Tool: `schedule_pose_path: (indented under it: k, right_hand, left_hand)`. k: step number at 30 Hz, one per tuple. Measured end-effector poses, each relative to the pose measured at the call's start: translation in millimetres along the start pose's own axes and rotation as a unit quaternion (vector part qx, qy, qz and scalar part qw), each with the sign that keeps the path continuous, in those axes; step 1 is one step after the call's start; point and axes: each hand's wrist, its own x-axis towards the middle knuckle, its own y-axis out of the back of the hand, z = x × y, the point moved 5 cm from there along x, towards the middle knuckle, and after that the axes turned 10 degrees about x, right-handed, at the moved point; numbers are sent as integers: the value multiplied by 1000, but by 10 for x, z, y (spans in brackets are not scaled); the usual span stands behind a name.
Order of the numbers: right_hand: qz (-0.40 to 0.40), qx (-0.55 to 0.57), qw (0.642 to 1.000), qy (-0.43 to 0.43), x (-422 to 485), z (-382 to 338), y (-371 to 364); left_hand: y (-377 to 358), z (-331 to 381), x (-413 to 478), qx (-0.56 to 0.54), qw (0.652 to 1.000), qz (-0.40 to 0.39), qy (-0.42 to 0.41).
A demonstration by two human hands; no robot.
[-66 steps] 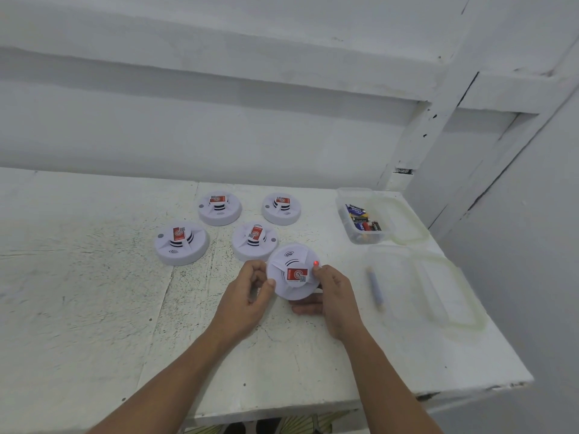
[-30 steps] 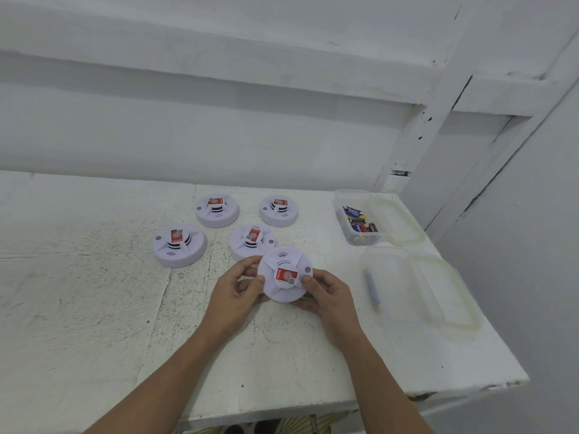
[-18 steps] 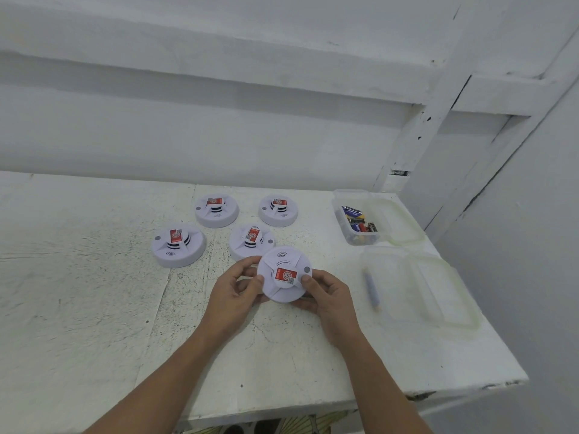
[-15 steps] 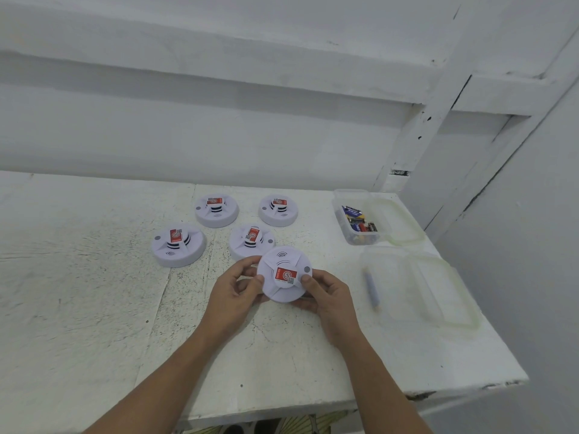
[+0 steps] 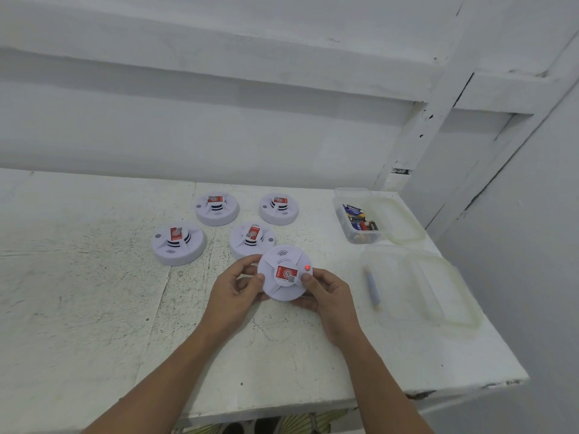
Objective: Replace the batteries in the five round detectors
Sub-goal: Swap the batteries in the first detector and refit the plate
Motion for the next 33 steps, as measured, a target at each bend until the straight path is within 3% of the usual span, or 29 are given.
schedule_pose_path:
  k: [33]
  right_hand:
    - [7, -8, 1000, 5, -15, -29, -12]
  left_hand:
    - [-28, 72, -43, 34, 999, 16, 2]
